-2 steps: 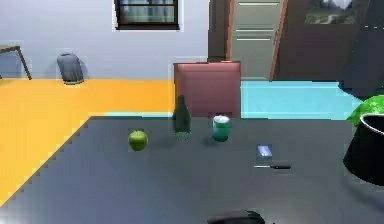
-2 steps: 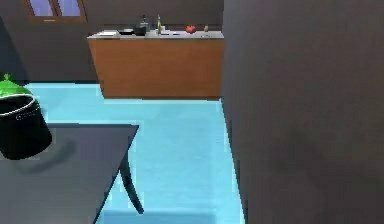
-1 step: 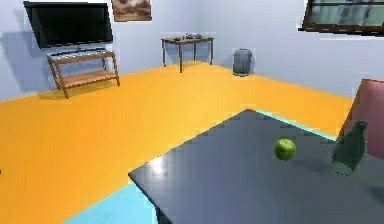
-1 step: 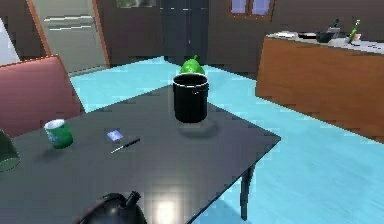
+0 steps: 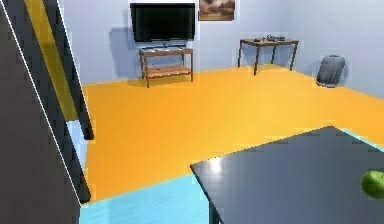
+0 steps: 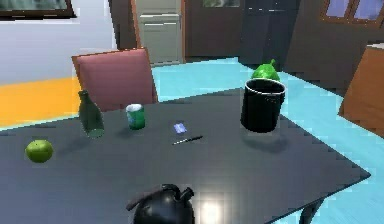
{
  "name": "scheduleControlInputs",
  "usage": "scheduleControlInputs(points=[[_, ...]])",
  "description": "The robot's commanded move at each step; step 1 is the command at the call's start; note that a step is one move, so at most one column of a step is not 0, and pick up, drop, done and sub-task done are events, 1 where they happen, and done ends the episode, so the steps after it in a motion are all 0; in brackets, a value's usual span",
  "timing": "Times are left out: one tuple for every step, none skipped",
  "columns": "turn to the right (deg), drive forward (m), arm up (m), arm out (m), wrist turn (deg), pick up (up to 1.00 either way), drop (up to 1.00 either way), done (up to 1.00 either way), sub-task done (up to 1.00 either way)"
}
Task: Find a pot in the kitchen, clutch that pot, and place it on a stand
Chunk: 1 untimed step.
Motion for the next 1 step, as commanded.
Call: scheduleControlInputs(points=[[0.0, 0.0, 0.5, 0.0, 0.0, 0.0, 0.0, 0.0, 0.0]])
